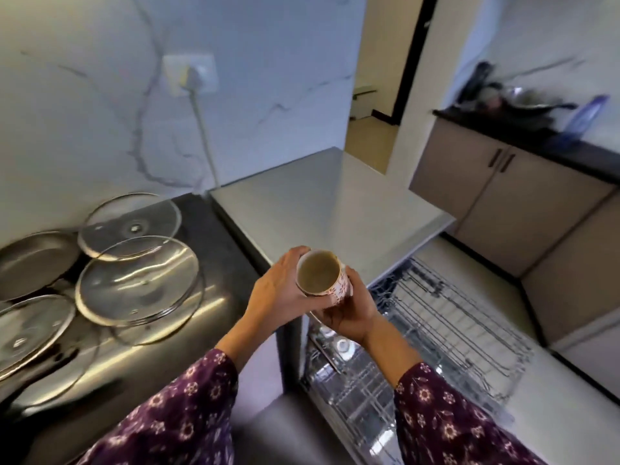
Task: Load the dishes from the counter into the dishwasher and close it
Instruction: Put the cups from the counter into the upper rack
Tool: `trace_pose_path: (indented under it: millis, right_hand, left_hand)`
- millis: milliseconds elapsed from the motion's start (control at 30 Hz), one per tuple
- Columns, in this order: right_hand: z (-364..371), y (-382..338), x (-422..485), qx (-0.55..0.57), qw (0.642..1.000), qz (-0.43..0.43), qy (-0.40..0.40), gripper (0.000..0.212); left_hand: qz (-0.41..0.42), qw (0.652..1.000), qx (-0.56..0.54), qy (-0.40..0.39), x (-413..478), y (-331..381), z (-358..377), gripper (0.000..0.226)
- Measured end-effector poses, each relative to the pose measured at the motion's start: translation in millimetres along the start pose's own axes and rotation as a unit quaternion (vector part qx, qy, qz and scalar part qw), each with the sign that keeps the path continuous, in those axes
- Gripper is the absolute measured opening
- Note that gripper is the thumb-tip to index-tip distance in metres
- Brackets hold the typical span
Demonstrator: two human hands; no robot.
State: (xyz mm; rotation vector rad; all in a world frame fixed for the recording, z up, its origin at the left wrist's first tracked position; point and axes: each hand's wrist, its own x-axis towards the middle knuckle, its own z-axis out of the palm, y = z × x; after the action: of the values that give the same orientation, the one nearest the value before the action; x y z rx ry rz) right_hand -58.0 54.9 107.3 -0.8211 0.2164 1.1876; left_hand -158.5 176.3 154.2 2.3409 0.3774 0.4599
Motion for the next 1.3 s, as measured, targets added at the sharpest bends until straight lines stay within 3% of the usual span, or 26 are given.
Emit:
trace_pose_path:
  millis: [200,300,500,633,700,800,933,1133,1300]
  right_hand:
    - [-91,-49,-17,-0.004,0.993,-0.049,0.107,0.042]
    - [-136,-61,-18,-0.018,0.983,-0.074,0.168,0.048]
    - [-200,-62,-9,-0.117,0.933,-0.146,0.306,0.048]
    - [-223,-47,15,-0.365,0.835,-0.177,0.371,0.069]
    - [-236,-34,28,-0.475,0.784,-0.18,0.357,0.08]
    - [-255,-14,41,-0.592,0.737,-0.168,0.278,0.081]
    - [-278,7,59,-0.708,0.682,-0.089,0.16,0.079]
    - [-292,24,86,-0.765,0.638,-0.052,0.073,0.085]
    - [-305,35,101,-0.762,0.644,-0.059,0.041,0.089]
  left_hand:
    - [0.009,0.983,0.05,-0.175,41,6,83,0.115]
    - [0.015,0.968,0.11,-0.225,55,-1,111,0.109]
    - [0.02,0.979,0.12,-0.164,75,-24,152,0.075]
    - [0.029,0.981,0.143,-0.124,87,-40,173,0.067]
    - [0.023,0.98,0.156,-0.119,89,-47,183,0.065]
    - [0.016,0.98,0.156,-0.123,87,-59,194,0.063]
    - [0.023,0.984,0.143,-0.103,83,-74,204,0.057]
    - [0.032,0.992,0.108,-0.059,82,-80,207,0.045]
    - [0.031,0.994,0.094,-0.038,81,-83,209,0.043]
